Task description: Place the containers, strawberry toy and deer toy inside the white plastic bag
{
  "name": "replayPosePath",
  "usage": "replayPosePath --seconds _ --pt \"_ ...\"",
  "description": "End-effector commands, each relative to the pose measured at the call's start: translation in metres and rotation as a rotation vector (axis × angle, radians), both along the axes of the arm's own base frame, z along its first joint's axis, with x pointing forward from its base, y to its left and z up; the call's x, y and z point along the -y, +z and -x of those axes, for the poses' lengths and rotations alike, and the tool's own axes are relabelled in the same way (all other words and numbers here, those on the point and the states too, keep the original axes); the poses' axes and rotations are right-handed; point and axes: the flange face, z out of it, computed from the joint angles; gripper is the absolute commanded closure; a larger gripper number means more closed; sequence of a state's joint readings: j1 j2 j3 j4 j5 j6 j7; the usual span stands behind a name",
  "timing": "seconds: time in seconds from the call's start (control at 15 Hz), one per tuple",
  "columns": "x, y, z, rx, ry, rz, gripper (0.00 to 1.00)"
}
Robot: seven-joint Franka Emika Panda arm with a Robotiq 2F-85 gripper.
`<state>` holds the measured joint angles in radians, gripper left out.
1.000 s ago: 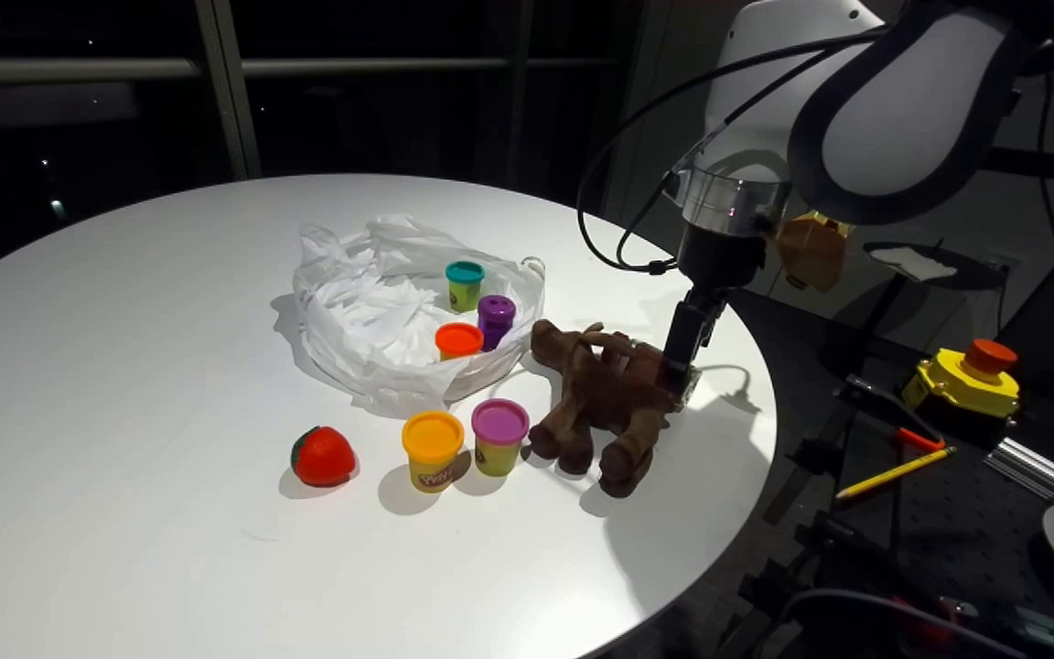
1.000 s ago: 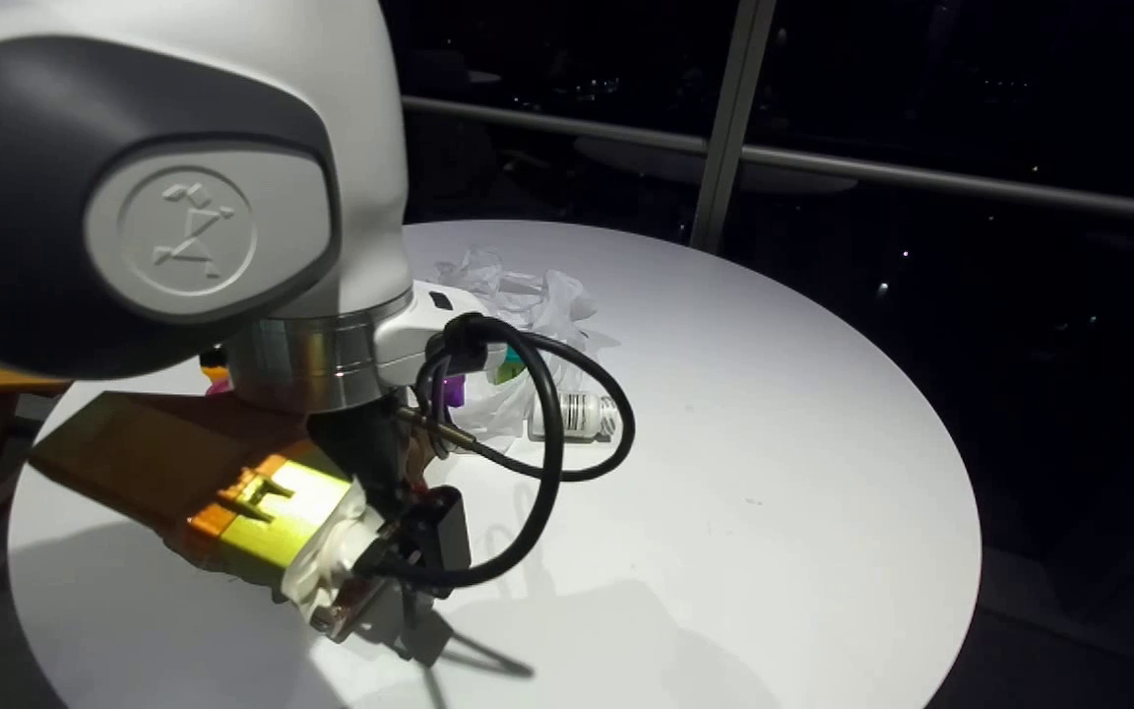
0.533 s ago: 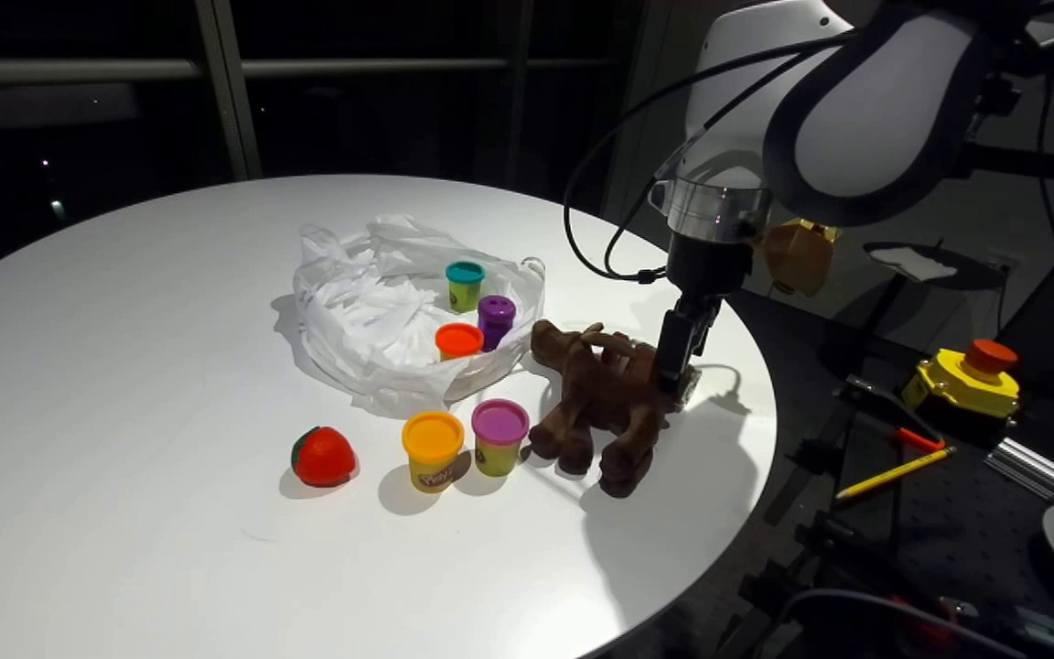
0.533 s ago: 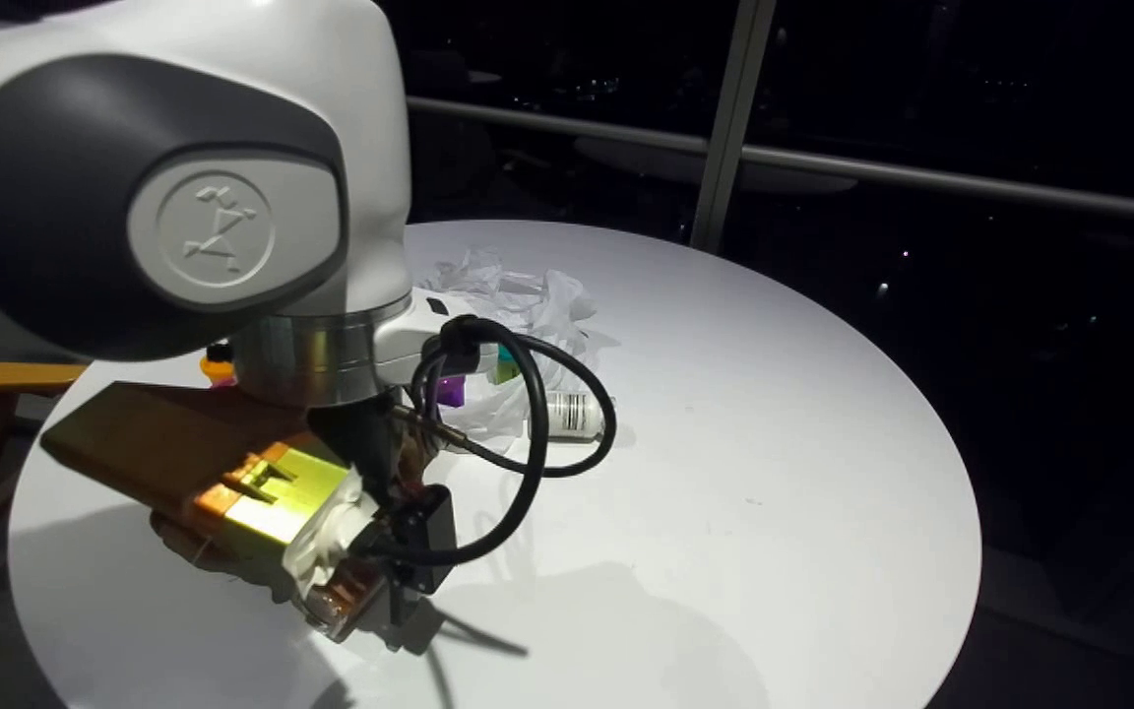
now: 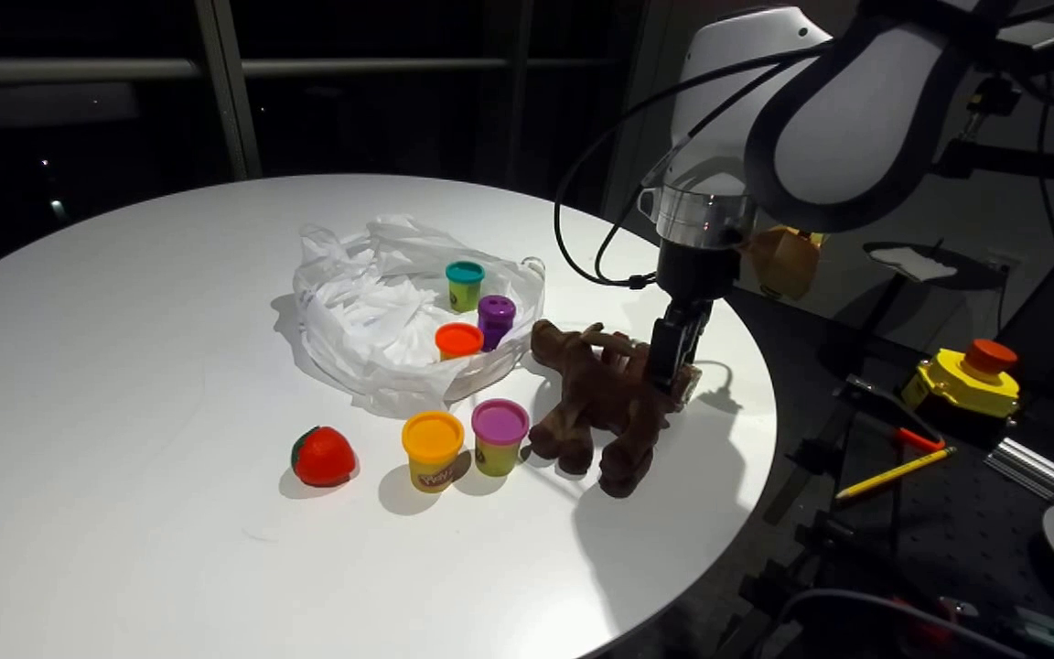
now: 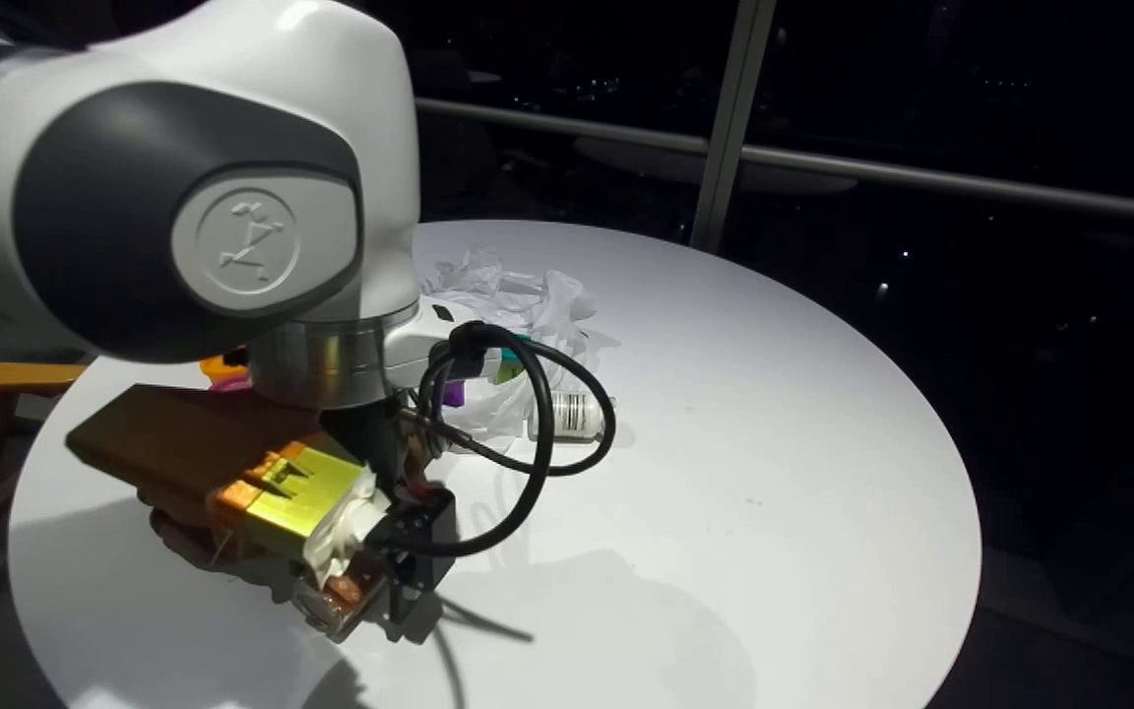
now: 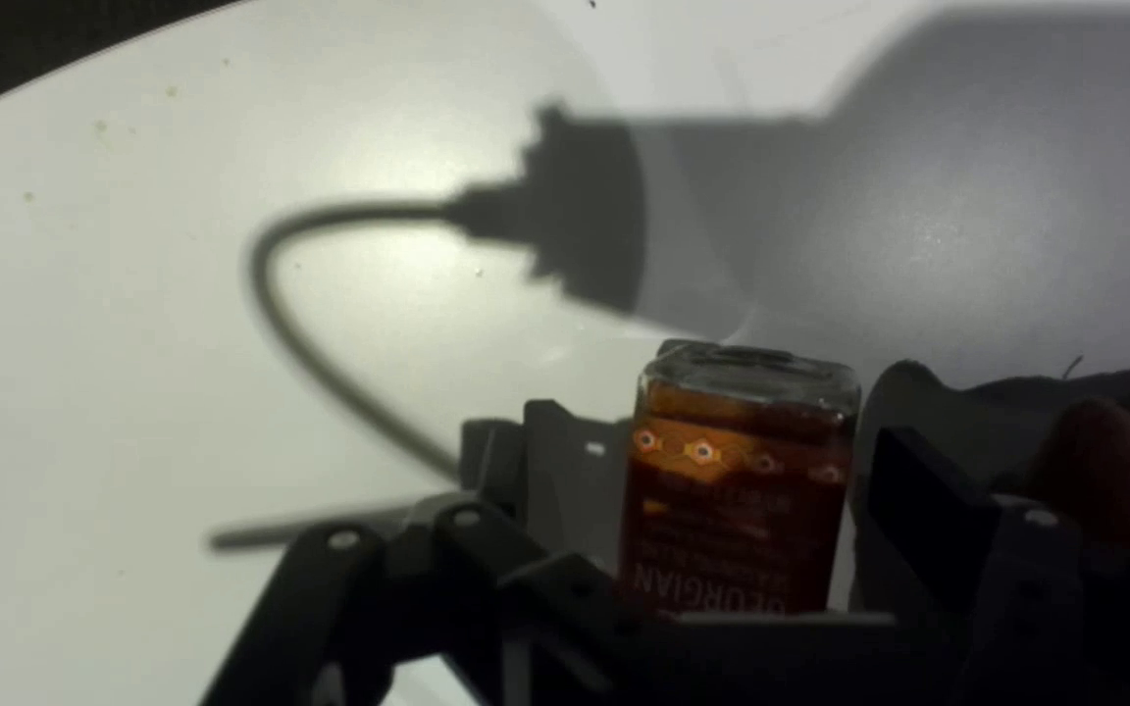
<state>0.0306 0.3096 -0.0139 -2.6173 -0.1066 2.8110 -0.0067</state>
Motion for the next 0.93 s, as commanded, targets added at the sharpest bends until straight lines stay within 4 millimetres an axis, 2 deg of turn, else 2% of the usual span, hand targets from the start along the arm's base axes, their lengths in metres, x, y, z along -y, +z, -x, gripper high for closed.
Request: replayPosePath --seconds 0.0,0.27,0.47,0.67,0.87 --pt "-0.004 -0.001 -0.008 -0.008 0.012 -0.007 0.42" --pt "-0.006 0.001 -0.008 -0.011 0.011 -0.012 0.73" --pt "0.0 0.027 -0.018 0.015 -0.023 0.009 0.74" --pt "0.012 0.078 -0.041 0.089 -0.057 0.085 0.74" --pt "0.008 0.136 -0.072 0.184 -0.025 0.227 0.74"
